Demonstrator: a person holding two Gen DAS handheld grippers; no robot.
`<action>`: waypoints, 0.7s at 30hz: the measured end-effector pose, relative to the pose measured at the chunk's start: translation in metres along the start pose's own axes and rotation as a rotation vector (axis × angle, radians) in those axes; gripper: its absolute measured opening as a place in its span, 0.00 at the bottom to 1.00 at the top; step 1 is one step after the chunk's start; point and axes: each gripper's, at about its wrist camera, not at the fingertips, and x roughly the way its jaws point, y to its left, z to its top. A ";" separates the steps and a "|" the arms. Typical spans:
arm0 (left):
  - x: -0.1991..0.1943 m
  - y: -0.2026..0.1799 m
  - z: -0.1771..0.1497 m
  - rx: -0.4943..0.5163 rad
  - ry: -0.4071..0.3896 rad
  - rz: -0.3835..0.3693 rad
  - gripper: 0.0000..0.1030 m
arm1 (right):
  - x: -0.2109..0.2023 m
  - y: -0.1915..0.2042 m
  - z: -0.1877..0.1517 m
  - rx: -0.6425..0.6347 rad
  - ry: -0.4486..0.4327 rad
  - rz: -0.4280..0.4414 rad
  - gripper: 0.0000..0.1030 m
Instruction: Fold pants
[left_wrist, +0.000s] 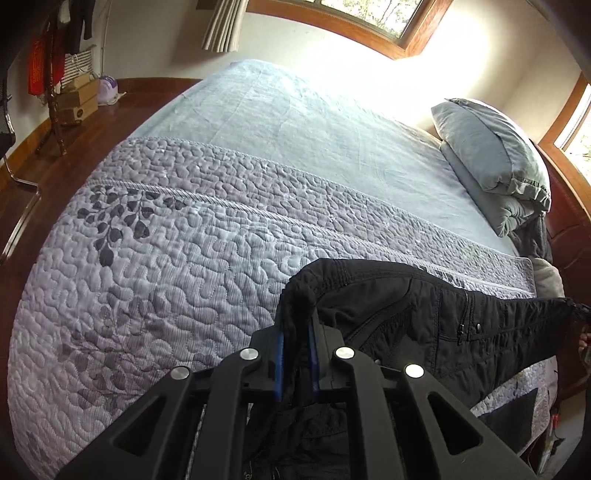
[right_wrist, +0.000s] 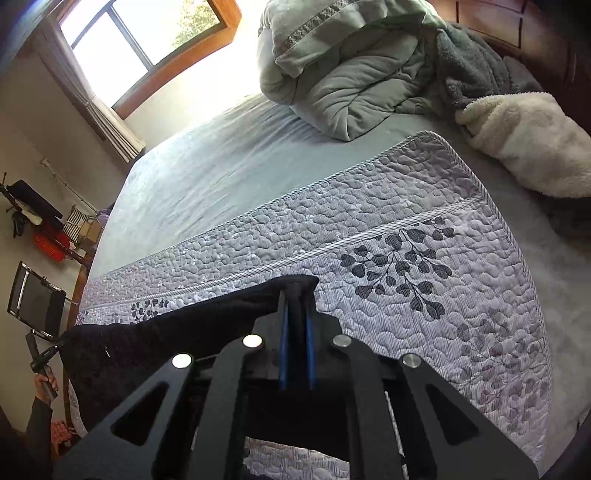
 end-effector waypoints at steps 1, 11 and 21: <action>-0.006 0.000 -0.002 -0.002 -0.017 -0.007 0.10 | -0.007 0.001 -0.005 -0.007 -0.013 0.001 0.06; -0.050 0.002 -0.034 -0.042 -0.161 -0.063 0.10 | -0.057 -0.005 -0.064 0.017 -0.107 -0.013 0.06; -0.085 0.010 -0.072 -0.102 -0.227 -0.086 0.10 | -0.101 -0.010 -0.134 0.022 -0.193 -0.041 0.06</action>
